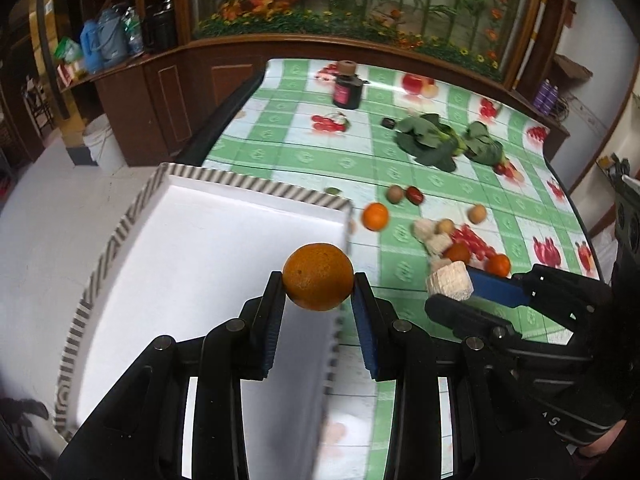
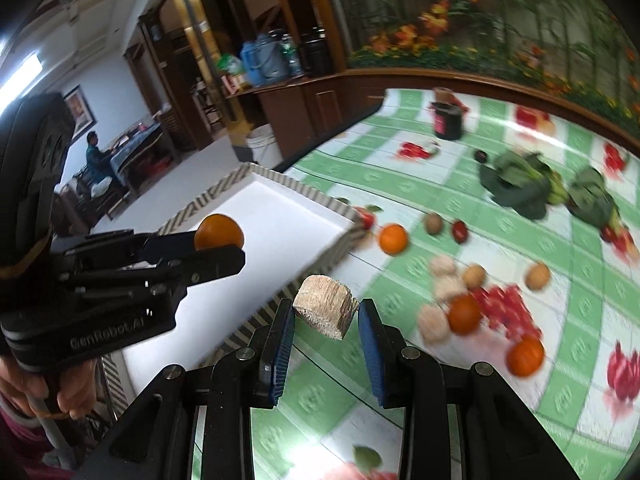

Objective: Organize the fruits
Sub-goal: 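Carry the orange into the white tray and open the left gripper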

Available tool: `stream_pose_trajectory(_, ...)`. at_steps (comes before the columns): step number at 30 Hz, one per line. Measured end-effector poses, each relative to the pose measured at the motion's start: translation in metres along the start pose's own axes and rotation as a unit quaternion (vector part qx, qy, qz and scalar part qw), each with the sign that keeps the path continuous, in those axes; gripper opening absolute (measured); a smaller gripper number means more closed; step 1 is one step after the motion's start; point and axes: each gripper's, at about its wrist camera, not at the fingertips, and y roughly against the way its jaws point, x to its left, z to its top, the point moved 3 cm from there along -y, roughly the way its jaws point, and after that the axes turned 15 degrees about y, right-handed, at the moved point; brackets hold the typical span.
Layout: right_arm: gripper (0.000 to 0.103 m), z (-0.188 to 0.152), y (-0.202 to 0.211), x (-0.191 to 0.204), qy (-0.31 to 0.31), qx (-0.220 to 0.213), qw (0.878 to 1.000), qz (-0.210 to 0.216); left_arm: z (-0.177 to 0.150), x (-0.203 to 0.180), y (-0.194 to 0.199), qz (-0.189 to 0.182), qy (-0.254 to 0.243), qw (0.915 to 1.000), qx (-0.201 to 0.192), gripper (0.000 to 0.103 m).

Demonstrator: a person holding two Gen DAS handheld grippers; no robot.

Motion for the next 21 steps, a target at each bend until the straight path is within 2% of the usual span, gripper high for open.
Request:
stream_pose_trajectory(5, 0.032, 0.023, -0.022, 0.010, 0.018, 0.007, 1.000, 0.020, 0.016, 0.026, -0.015, 0.026, 0.023, 0.9994, 0.005, 0.033)
stream_pose_trajectory(11, 0.032, 0.046, -0.057, 0.010, 0.024, 0.023, 0.999, 0.030, 0.024, 0.054, -0.047, 0.045, 0.055, 0.9969, 0.032, 0.033)
stream_pose_trajectory(21, 0.032, 0.055, -0.115, 0.012, 0.048, 0.067, 0.996, 0.038, 0.027, 0.072, -0.078, 0.060, 0.077, 0.9937, 0.055, 0.033)
